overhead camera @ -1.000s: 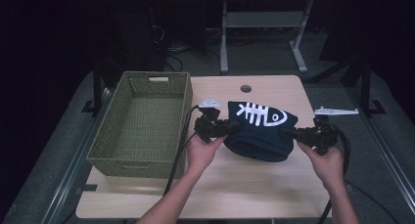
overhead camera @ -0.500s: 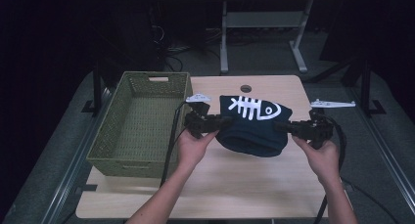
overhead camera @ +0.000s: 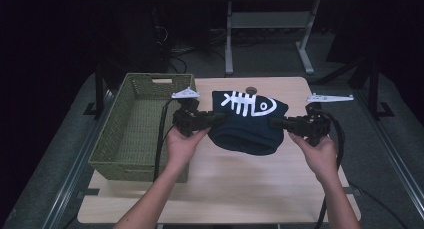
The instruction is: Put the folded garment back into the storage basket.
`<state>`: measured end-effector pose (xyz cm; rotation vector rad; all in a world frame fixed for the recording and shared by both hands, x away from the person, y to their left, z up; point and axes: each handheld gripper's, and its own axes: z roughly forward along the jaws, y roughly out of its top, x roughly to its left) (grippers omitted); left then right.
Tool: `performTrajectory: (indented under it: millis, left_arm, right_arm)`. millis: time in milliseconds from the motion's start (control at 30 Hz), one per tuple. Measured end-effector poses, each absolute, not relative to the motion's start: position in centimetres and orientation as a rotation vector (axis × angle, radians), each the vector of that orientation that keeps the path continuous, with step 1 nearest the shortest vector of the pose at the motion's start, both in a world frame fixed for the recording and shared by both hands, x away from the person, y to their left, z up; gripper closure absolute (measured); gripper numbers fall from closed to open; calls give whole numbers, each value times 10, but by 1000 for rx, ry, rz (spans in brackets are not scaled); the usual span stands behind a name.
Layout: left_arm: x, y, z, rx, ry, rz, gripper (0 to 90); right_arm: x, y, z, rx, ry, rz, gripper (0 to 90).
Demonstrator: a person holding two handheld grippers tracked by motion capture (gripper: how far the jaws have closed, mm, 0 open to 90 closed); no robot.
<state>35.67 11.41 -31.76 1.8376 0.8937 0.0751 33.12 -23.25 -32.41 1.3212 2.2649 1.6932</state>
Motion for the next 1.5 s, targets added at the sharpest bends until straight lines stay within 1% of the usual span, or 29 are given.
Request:
performTrajectory:
  millis: [633,1500]
  left_arm:
    - [357,159,-309,1793,917,80,714]
    - [355,224,-301,1765,993,149,714]
  right_arm:
    - [344,-192,-314,1267,2305,1710,750]
    - [367,-123,-306,1207,2367,1722,749]
